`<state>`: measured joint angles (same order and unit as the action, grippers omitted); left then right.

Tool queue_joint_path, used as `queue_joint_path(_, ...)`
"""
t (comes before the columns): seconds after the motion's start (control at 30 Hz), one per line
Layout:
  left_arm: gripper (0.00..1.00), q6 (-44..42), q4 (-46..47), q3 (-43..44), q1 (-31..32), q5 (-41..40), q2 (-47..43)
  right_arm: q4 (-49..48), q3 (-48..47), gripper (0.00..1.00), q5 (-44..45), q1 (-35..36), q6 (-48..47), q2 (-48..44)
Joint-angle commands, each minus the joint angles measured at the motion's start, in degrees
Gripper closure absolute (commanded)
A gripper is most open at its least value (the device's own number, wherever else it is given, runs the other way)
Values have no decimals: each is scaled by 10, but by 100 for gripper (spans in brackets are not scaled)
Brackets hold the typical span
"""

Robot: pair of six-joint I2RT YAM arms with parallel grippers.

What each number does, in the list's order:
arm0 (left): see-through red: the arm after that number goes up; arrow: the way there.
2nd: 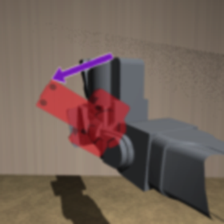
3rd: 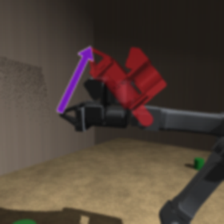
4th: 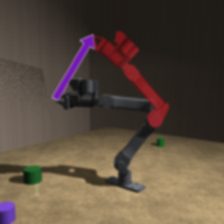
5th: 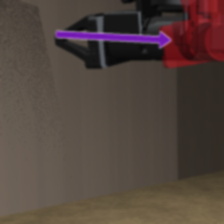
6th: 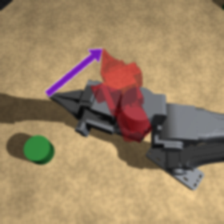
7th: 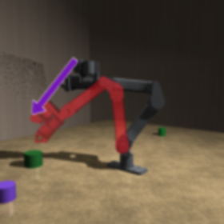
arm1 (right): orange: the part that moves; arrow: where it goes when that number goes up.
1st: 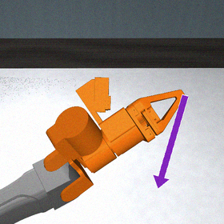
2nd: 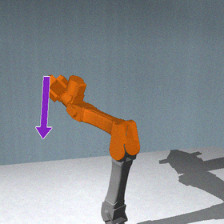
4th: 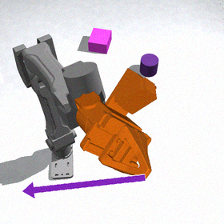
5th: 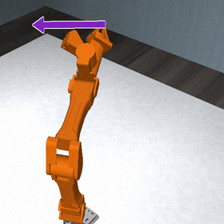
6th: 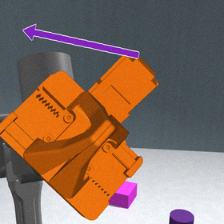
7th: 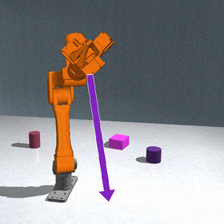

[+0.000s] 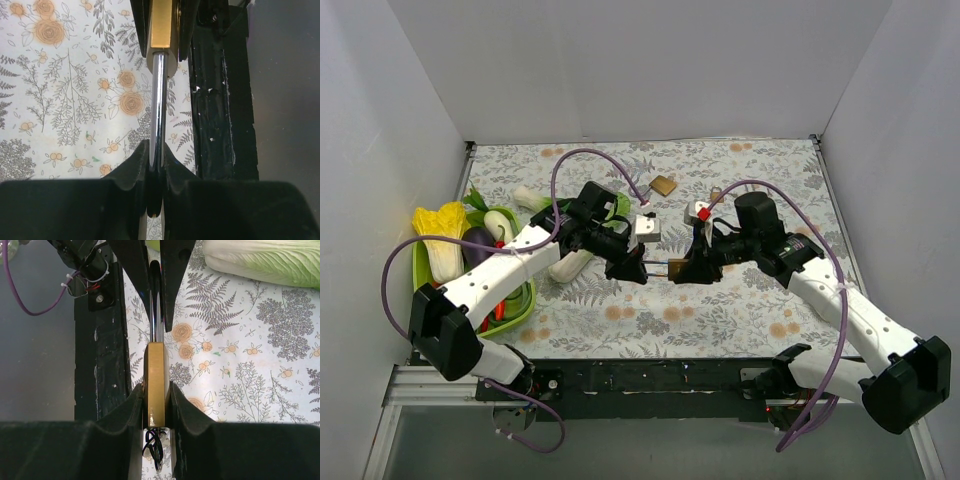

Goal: Lock with the key
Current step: Pick up the lock from the center of the board, then lock the lock.

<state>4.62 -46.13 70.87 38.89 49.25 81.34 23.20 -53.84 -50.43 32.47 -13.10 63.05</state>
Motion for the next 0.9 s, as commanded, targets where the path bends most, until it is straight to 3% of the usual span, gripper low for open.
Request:
queue_joint_path(0.0, 100, 73, 98, 32, 31, 47, 14, -105, -23, 99, -15, 36, 19, -8)
queue_joint_path(0.53, 100, 205, 247, 45, 57, 84, 15, -162, 7, 99, -25, 87, 64, 25)
queue_joint_path(0.87, 100, 219, 289, 57, 75, 92, 29, -216, -1, 99, -22, 116, 81, 52)
